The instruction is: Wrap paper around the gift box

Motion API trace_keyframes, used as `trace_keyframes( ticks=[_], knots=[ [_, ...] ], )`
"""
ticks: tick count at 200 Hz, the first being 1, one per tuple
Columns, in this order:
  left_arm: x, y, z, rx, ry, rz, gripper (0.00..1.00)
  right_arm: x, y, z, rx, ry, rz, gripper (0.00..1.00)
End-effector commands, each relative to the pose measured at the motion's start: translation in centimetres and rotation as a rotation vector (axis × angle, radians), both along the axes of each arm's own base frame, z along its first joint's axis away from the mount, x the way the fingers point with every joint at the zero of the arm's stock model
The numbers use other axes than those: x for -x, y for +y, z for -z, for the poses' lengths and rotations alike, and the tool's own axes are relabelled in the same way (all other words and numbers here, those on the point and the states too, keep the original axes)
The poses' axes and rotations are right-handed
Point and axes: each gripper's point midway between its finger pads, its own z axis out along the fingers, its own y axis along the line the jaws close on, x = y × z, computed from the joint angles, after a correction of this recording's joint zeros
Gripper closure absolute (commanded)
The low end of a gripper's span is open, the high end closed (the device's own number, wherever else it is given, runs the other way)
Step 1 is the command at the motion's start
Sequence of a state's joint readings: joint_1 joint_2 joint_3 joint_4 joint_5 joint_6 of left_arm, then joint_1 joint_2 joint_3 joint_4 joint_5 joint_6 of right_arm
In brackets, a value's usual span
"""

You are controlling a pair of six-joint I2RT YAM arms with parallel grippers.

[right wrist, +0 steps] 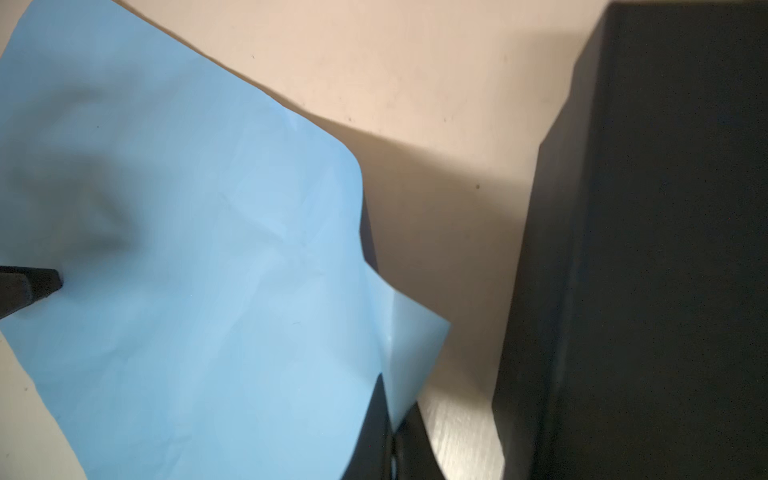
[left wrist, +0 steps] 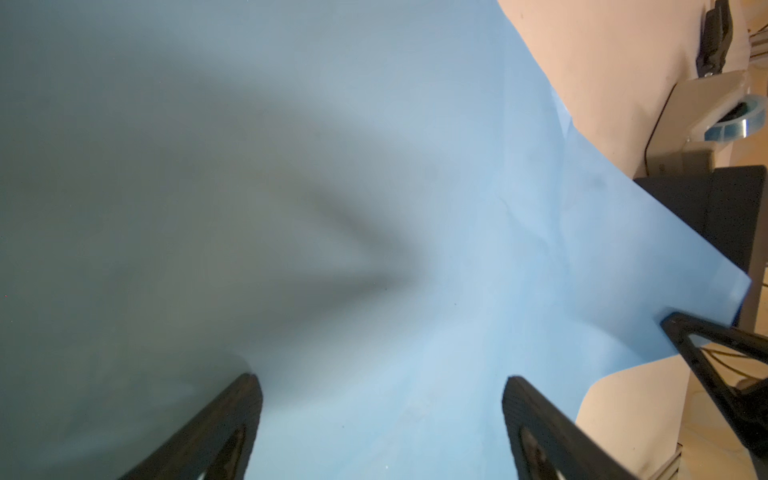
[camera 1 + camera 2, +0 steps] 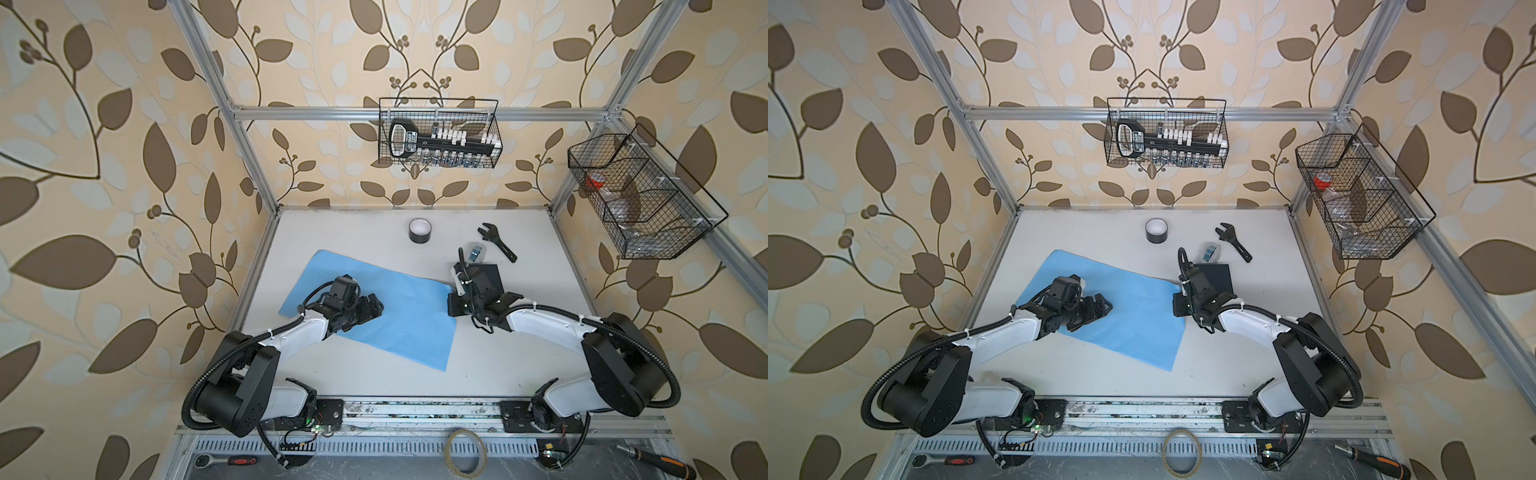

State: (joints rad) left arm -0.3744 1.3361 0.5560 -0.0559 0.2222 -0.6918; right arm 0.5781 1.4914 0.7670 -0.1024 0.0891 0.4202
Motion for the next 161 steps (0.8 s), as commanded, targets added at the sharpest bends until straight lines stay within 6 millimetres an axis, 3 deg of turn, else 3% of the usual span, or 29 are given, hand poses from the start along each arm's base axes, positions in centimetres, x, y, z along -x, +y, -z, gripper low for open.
trace_keyframes(
  ticks=[1,34,39,93,133,161],
  knots=[
    [-2.2,-0.4,-1.4,-0.007,-0.048,-0.031,0.07,-0.9,-1.4,0.2,0.157,-0.009,0.01,1.0],
    [-2.6,-1.7,-0.8,0.019,-0.03,0.008,0.08,-2.1,-3.4,0.6,0.299,-0.011,0.047,1.0],
    [-2.3,-1.7,0.4,0.001,0.0,0.017,0.08,-2.3,-3.7,0.6,0.316,-0.01,0.052,1.0],
    [1.3,-5.4,2.5,-0.003,0.062,0.156,0.08,-3.4,-7.6,0.0,0.464,-0.016,0.117,1.0],
    [4.9,-7.8,2.5,0.024,0.073,0.215,0.09,-4.2,-6.8,0.1,0.449,-0.006,0.082,1.0],
    [6.0,-6.3,2.3,-0.021,0.046,0.179,0.08,-4.5,-5.7,0.2,0.423,-0.004,0.039,1.0]
  ],
)
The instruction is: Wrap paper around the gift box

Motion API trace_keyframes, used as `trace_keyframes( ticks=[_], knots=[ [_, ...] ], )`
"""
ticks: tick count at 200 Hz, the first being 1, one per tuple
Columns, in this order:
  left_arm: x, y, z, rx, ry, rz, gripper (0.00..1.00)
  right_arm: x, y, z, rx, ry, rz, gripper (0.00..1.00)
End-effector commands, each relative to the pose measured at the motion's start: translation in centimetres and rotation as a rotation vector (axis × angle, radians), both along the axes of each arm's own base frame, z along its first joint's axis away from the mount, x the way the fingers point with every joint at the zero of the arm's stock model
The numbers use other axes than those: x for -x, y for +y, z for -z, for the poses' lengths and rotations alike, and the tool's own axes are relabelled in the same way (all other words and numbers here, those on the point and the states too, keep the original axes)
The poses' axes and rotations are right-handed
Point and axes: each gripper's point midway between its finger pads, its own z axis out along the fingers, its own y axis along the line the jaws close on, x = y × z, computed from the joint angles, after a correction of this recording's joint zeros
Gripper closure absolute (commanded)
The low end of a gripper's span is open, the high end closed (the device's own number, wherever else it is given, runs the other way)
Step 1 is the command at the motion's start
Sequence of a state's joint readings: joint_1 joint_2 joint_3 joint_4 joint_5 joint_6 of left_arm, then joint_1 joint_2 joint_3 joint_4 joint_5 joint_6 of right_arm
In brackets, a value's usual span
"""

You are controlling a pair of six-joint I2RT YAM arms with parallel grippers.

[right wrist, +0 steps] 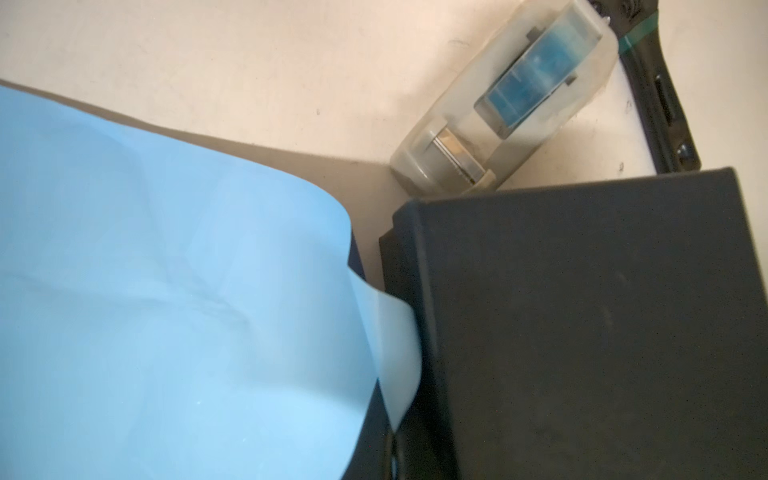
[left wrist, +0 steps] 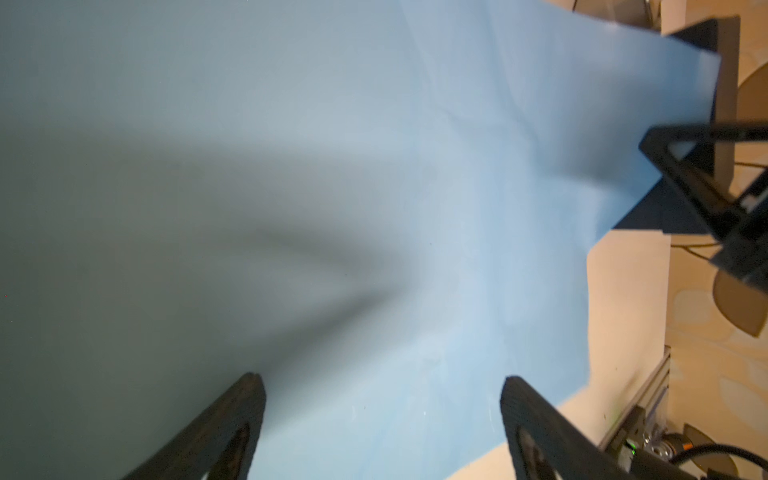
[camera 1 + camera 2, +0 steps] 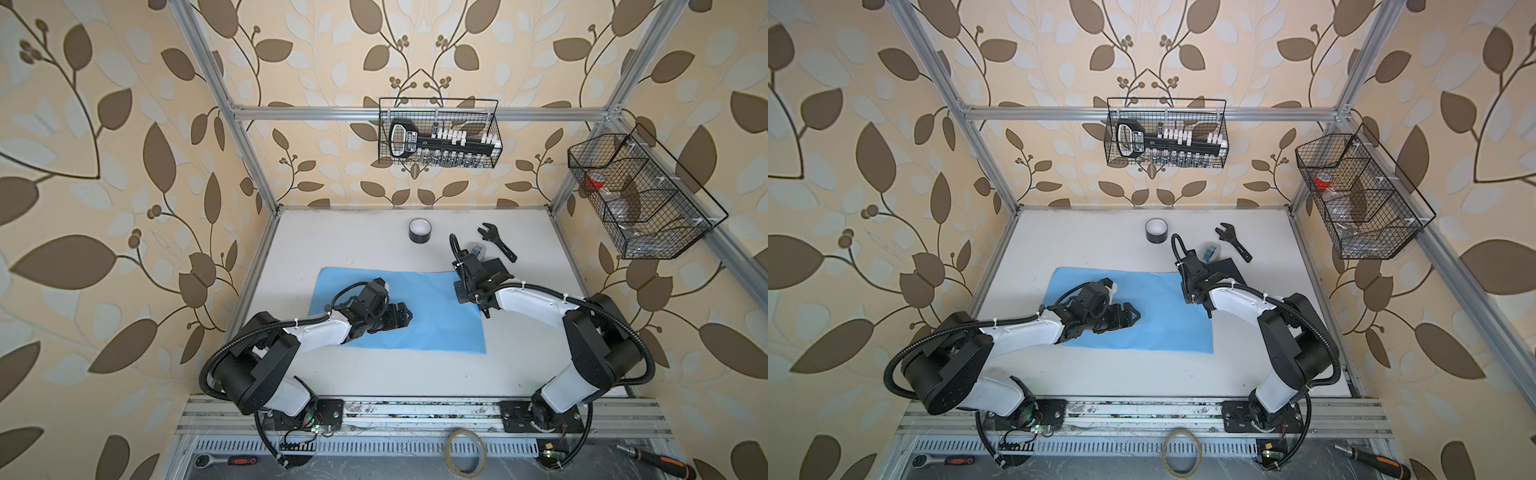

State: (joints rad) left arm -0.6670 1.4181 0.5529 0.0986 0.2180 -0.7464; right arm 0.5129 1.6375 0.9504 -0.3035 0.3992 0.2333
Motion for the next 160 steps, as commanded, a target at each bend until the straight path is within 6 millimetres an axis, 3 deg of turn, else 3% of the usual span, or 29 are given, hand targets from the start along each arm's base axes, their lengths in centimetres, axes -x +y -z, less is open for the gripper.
trace_keyframes(
  ticks=[1,56,88,131,148,160],
  knots=[
    [2.2,2.7,2.0,-0.088,0.072,-0.072,0.08,-0.5,0.8,0.0,0.008,0.018,-0.05,1.0],
    [-0.7,7.9,1.8,-0.252,0.004,-0.193,0.06,-0.7,4.4,1.0,-0.077,0.047,-0.116,1.0],
    [-1.8,7.7,0.1,-0.21,-0.016,-0.199,0.07,-1.3,6.1,0.6,-0.117,0.046,-0.15,0.95],
    [-2.6,6.2,-5.0,-0.073,-0.112,-0.202,0.07,-1.2,4.6,-5.4,-0.159,-0.063,-0.139,0.56],
    [-3.0,4.5,-6.8,-0.001,-0.139,-0.183,0.07,-0.9,2.0,-7.4,-0.19,-0.111,-0.085,0.45],
    [-3.2,3.3,-7.8,0.03,-0.15,-0.163,0.07,-1.2,-0.9,-8.1,-0.219,-0.142,-0.013,0.29]
  ],
)
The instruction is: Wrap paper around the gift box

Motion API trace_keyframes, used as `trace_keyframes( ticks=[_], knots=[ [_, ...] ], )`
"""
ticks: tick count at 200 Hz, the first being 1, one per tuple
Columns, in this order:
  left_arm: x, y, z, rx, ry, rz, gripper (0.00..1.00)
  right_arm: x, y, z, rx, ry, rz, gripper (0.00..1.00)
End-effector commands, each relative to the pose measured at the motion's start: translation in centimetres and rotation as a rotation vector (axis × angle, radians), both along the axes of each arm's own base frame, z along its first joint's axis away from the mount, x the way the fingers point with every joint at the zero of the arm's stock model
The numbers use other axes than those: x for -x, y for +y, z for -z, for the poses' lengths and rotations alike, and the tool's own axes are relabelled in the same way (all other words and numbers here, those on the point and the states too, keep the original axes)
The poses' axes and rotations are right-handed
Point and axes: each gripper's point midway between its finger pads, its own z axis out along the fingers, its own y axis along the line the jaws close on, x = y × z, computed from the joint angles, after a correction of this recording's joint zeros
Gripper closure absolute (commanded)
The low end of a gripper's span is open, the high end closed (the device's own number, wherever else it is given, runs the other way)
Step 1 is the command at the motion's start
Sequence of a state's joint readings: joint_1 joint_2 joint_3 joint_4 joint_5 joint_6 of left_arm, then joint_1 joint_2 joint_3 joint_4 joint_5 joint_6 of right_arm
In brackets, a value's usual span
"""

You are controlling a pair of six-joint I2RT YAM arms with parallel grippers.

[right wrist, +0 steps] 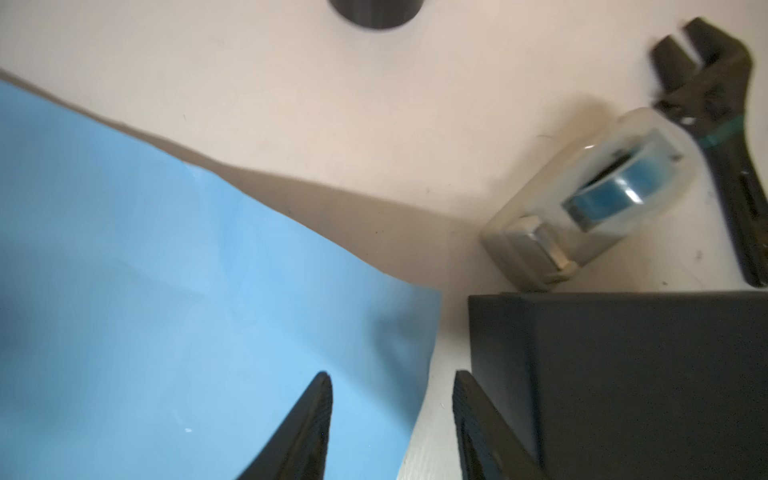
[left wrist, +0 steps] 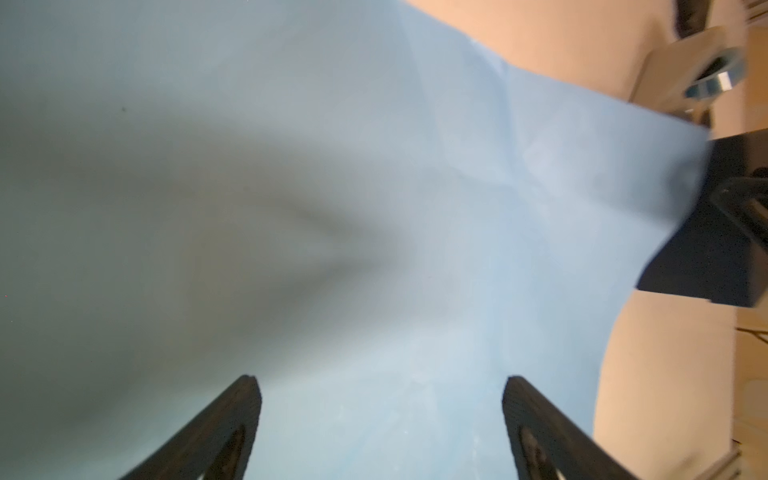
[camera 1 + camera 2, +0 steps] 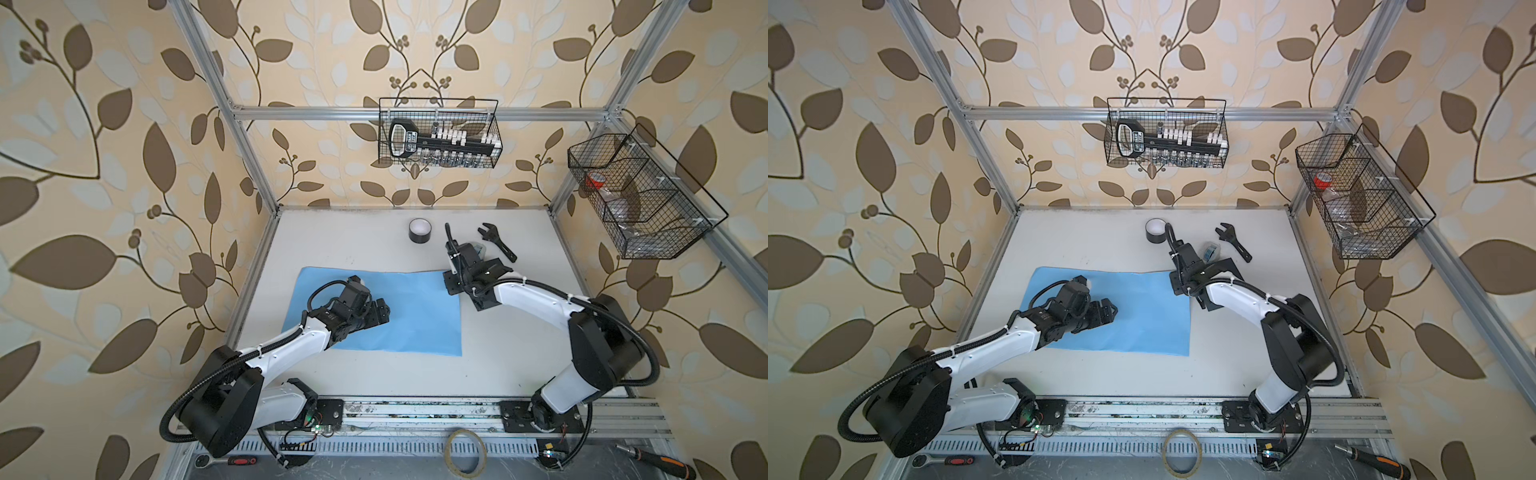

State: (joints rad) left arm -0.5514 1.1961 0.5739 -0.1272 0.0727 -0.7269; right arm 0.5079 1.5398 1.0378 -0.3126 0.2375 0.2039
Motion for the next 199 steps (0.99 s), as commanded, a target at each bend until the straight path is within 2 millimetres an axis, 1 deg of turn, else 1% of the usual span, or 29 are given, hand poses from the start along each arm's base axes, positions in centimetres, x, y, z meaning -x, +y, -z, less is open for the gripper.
trace_keyframes(
  ticks=[1,2,5,6,11,19,27,39,46,53,70,83,93,97,99,101,111,124,133,166,181,199],
  knots=[
    [-1.2,-3.0,-4.1,0.111,-0.076,0.045,0.07,0.2,-4.7,-2.1,-0.046,-0.044,0.107,0.27],
    [-1.2,-3.1,-4.1,0.113,-0.075,0.047,0.07,0.1,-5.2,-2.1,-0.053,-0.047,0.12,0.25],
    [-1.2,-3.4,-4.3,0.117,-0.077,0.053,0.07,0.1,-5.5,-2.2,-0.061,-0.05,0.126,0.23],
    [-1.2,-3.5,-4.4,0.119,-0.077,0.057,0.07,0.0,-6.2,-2.2,-0.069,-0.052,0.142,0.2],
    [-1.3,-4.0,-4.7,0.124,-0.08,0.068,0.07,-0.1,-7.5,-2.1,-0.088,-0.05,0.174,0.15],
    [-1.4,-4.8,-5.0,0.131,-0.08,0.085,0.07,-0.4,-9.2,-2.0,-0.127,-0.048,0.223,0.09],
    [-1.6,-5.5,-5.2,0.138,-0.079,0.098,0.07,-0.9,-11.0,-1.8,-0.158,-0.056,0.271,0.06],
    [-1.7,-6.6,-5.6,0.15,-0.082,0.124,0.07,-1.5,-13.1,-1.0,-0.195,-0.042,0.333,0.03],
    [-1.7,-7.3,-5.8,0.156,-0.083,0.14,0.07,-1.9,-14.0,-0.6,-0.224,-0.032,0.36,0.02],
    [-1.7,-8.0,-5.9,0.158,-0.081,0.154,0.07,-2.2,-14.5,0.0,-0.262,-0.015,0.374,0.02],
    [-1.7,-9.7,-6.1,0.16,-0.078,0.192,0.07,-2.8,-14.6,1.3,-0.353,0.028,0.378,0.01],
    [-1.8,-10.9,-6.0,0.164,-0.069,0.217,0.07,-2.7,-14.7,2.3,-0.375,0.061,0.389,0.01],
    [-2.0,-11.7,-5.9,0.169,-0.06,0.232,0.07,-2.2,-14.5,3.0,-0.387,0.08,0.389,0.01],
    [-2.0,-12.0,-6.3,0.178,-0.065,0.239,0.07,-1.9,-14.3,3.2,-0.396,0.083,0.386,0.01],
    [-2.1,-12.1,-5.4,0.166,-0.047,0.24,0.07,-1.8,-14.2,3.3,-0.402,0.084,0.386,0.01],
    [-2.1,-12.3,-5.2,0.163,-0.041,0.241,0.07,-1.7,-14.2,3.3,-0.408,0.083,0.385,0.01],
    [-2.3,-13.0,-4.9,0.164,-0.031,0.253,0.07,-0.7,-13.6,4.0,-0.445,0.096,0.375,0.02],
    [-2.7,-14.0,-4.6,0.165,-0.023,0.27,0.07,0.6,-12.7,4.3,-0.504,0.106,0.352,0.04],
    [-2.9,-14.7,-4.4,0.168,-0.013,0.283,0.07,1.6,-12.3,4.2,-0.538,0.099,0.346,0.06],
    [-3.5,-17.9,-3.7,0.178,0.016,0.358,0.07,5.4,-11.0,2.6,-0.663,0.037,0.323,0.16],
    [-4.0,-19.6,-3.5,0.183,0.027,0.394,0.08,6.3,-11.6,2.3,-0.651,-0.006,0.351,0.18],
    [-4.4,-21.8,-3.3,0.2,0.044,0.444,0.09,6.1,-13.1,2.5,-0.635,-0.026,0.401,0.17]
  ],
)
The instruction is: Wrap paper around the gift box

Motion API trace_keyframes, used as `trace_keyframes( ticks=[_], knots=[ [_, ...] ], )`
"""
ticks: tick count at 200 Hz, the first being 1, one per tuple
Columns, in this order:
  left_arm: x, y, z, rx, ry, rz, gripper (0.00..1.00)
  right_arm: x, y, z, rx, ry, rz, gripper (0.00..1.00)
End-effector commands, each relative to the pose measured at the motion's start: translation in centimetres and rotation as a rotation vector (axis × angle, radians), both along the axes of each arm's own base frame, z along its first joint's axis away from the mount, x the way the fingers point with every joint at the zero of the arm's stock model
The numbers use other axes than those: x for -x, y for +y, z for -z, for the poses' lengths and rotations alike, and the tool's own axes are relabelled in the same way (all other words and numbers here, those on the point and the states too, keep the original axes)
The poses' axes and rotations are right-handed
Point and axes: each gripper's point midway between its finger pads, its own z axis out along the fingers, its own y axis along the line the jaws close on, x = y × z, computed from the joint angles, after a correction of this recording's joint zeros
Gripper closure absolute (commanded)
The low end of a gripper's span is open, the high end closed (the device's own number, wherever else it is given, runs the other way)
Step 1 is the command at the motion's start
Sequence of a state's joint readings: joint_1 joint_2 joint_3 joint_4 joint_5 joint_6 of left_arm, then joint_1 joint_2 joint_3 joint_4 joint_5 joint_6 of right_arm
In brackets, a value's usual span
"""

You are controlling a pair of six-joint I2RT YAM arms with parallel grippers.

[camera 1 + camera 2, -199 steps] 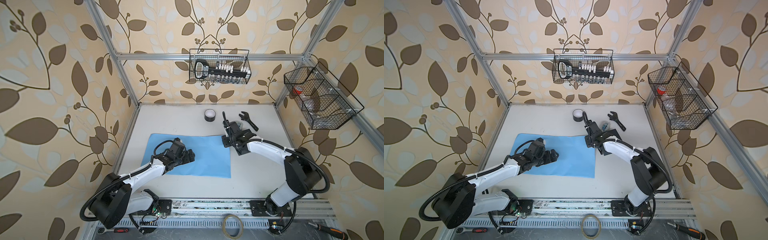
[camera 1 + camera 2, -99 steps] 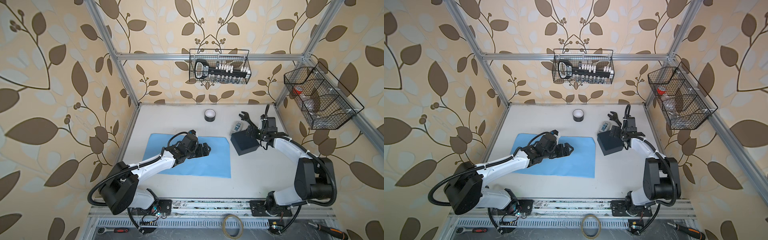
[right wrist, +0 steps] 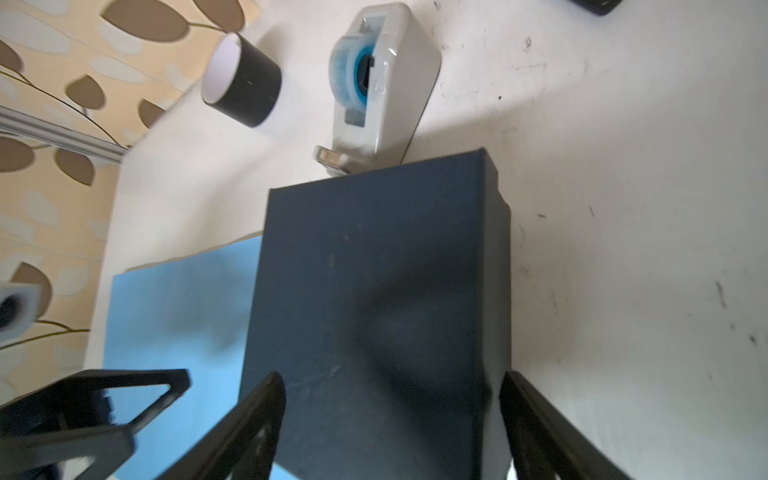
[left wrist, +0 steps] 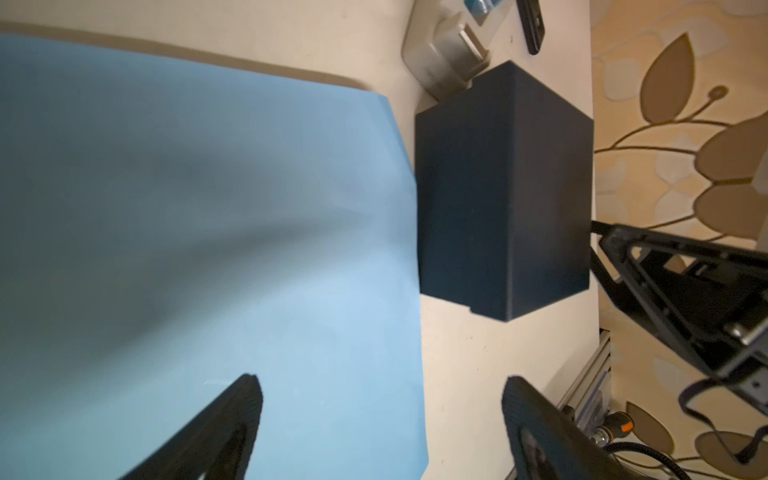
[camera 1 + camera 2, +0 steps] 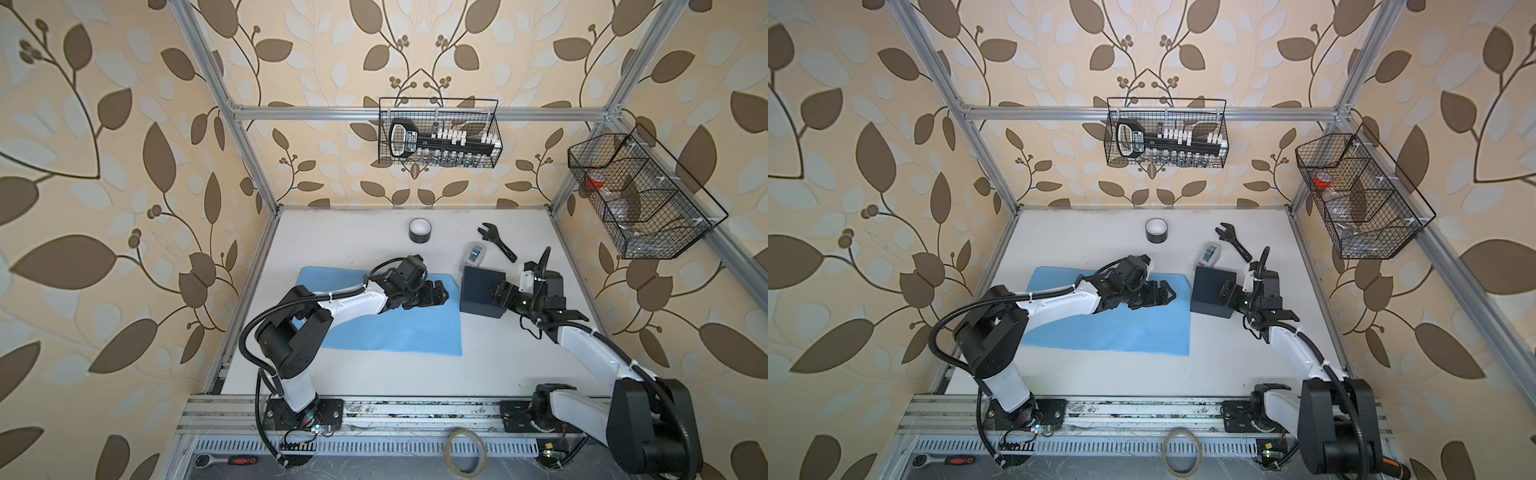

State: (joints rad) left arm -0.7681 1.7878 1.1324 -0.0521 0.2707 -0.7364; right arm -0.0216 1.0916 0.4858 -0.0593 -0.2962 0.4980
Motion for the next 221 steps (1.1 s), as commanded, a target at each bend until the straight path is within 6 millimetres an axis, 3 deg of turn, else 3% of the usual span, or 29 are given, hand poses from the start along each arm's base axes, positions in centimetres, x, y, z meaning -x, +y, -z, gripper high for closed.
trace_keyframes(
  ticks=[1,21,64,126,168,221],
  knots=[
    [-0.2,-3.5,-1.8,0.062,-0.013,0.098,0.09,-0.4,-1.1,-0.3,-0.024,-0.025,0.054,0.17],
    [-0.7,-5.2,-1.9,0.068,-0.015,0.132,0.1,-1.1,-1.6,0.2,-0.078,-0.007,0.062,0.14],
    [-1.4,-7.7,-0.5,0.076,0.022,0.174,0.15,-1.0,-0.4,1.2,-0.131,0.018,0.007,0.11],
    [0.2,-11.6,0.5,0.138,0.079,0.265,0.31,0.1,0.5,3.2,-0.213,0.038,0.013,0.23],
    [0.9,-13.0,-1.0,0.219,0.086,0.306,0.4,0.9,1.0,2.5,-0.269,-0.007,0.014,0.33],
    [1.3,-13.3,-3.8,0.267,0.059,0.337,0.41,1.4,2.2,0.4,-0.324,-0.072,0.005,0.38]
  ],
)
